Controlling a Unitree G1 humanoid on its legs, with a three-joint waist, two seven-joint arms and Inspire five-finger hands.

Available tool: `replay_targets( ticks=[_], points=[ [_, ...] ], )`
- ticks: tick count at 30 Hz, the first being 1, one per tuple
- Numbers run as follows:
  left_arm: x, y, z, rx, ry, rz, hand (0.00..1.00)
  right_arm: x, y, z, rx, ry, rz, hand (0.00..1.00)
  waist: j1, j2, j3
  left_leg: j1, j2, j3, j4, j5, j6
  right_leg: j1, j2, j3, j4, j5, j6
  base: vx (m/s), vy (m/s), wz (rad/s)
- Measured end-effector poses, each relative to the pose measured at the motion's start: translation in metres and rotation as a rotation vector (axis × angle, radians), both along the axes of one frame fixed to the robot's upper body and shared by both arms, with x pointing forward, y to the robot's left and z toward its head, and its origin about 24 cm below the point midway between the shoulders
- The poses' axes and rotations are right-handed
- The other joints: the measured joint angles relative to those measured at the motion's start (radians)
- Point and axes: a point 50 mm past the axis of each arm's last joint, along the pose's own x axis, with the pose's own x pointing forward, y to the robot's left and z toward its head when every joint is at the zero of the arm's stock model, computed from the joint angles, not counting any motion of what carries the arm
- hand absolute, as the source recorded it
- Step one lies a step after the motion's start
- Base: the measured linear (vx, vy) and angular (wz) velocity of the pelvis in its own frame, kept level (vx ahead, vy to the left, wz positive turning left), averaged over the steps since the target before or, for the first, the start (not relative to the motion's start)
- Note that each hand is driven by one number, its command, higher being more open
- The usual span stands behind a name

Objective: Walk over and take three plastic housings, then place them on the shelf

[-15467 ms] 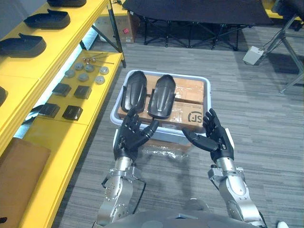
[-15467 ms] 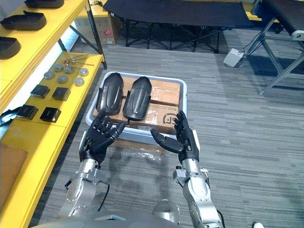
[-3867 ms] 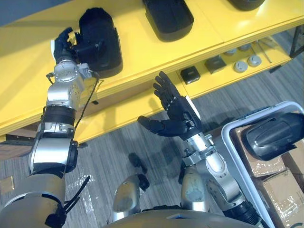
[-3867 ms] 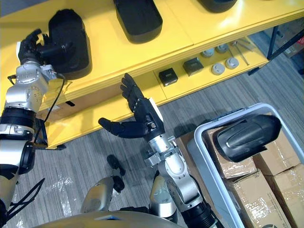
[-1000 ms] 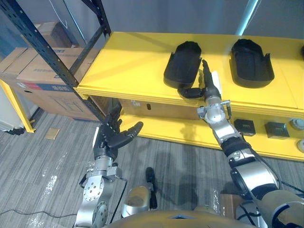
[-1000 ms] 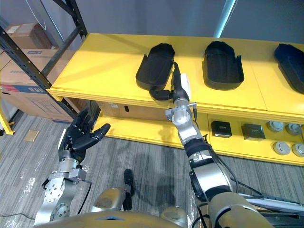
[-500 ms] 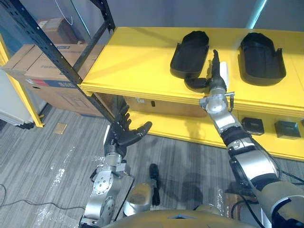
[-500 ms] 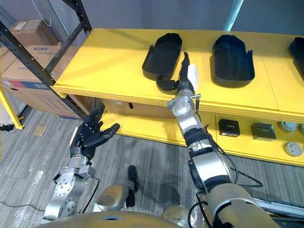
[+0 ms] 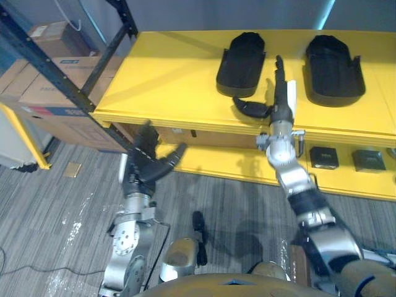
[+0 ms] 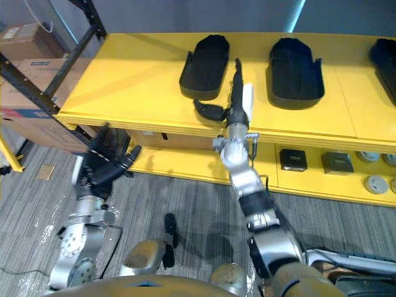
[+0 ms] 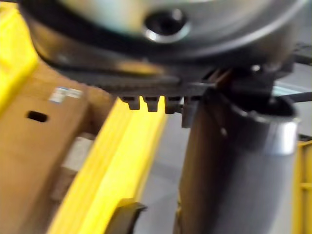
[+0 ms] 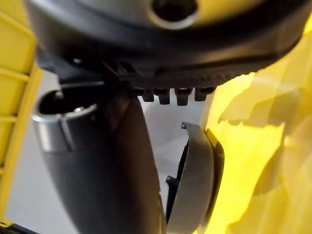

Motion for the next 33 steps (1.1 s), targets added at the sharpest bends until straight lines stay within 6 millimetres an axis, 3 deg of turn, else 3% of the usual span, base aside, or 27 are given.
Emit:
replay_targets(
  ticks=[1, 3, 7, 13, 16, 19, 25, 33],
  points=[
    [-0.002, 0.004, 0.006, 0.002, -0.036, 0.031, 1.0, -0.008, 0.001, -0.003, 0.01, -0.003, 0.022, 1.0, -0.003, 0.0, 0.0, 0.0, 0.0, 0.001, 0.0, -0.001, 0.0, 0.001, 0.001, 0.0, -0.003, 0.001, 0.001, 0.01, -0.014, -0.06],
    [-0.016, 0.02, 0.032, 0.013, -0.187, 0.16, 1.0, -0.044, 0.003, -0.013, 0.094, -0.009, 0.075, 1.0, -0.013, -0.005, 0.001, 0.001, 0.001, 0.014, 0.0, -0.007, -0.003, -0.002, 0.002, 0.002, -0.009, 0.002, 0.002, 0.02, -0.021, -0.09],
    [-0.037, 0.029, 0.055, 0.098, -0.32, 0.262, 1.0, -0.076, 0.002, -0.011, 0.191, -0.04, 0.08, 1.0, -0.035, -0.019, 0.0, 0.001, 0.012, 0.033, 0.0, -0.013, -0.003, -0.007, 0.019, 0.026, -0.04, 0.012, 0.005, 0.01, -0.028, -0.14],
    [-0.044, 0.029, 0.061, 0.131, -0.357, 0.234, 1.0, -0.1, -0.012, -0.026, 0.247, 0.012, -0.011, 1.0, -0.067, -0.06, -0.023, 0.005, 0.013, 0.073, 0.0, -0.03, -0.007, -0.022, 0.028, 0.067, -0.064, 0.025, 0.009, 0.03, -0.016, -0.19],
    [-0.041, 0.031, 0.061, 0.153, -0.341, 0.218, 1.0, -0.107, -0.025, -0.033, 0.256, 0.039, -0.066, 1.0, -0.09, -0.061, -0.024, 0.008, 0.012, 0.091, 0.0, -0.027, 0.0, -0.023, 0.03, 0.085, -0.078, 0.039, 0.012, 0.05, -0.008, -0.21],
    [-0.022, 0.036, 0.053, 0.165, -0.281, 0.169, 1.0, -0.109, -0.044, -0.03, 0.239, 0.024, -0.075, 1.0, -0.108, -0.058, -0.025, 0.022, 0.014, 0.112, 0.0, -0.03, 0.0, -0.025, 0.03, 0.107, -0.08, 0.042, 0.012, 0.0, -0.008, -0.2],
    [0.02, 0.05, 0.02, 0.111, -0.09, 0.125, 1.0, -0.106, -0.071, -0.005, 0.066, -0.07, -0.018, 1.0, -0.136, -0.055, -0.043, 0.032, 0.025, 0.143, 0.0, -0.032, -0.002, -0.049, 0.035, 0.149, -0.071, 0.046, 0.006, -0.02, -0.013, -0.19],
    [0.064, 0.061, 0.015, 0.149, -0.045, 0.12, 1.0, -0.098, -0.084, 0.008, -0.027, -0.118, -0.031, 1.0, -0.162, -0.056, -0.043, -0.006, 0.029, 0.16, 0.0, -0.029, 0.002, -0.109, 0.037, 0.178, -0.056, 0.055, -0.003, -0.03, 0.007, -0.07]
  ],
)
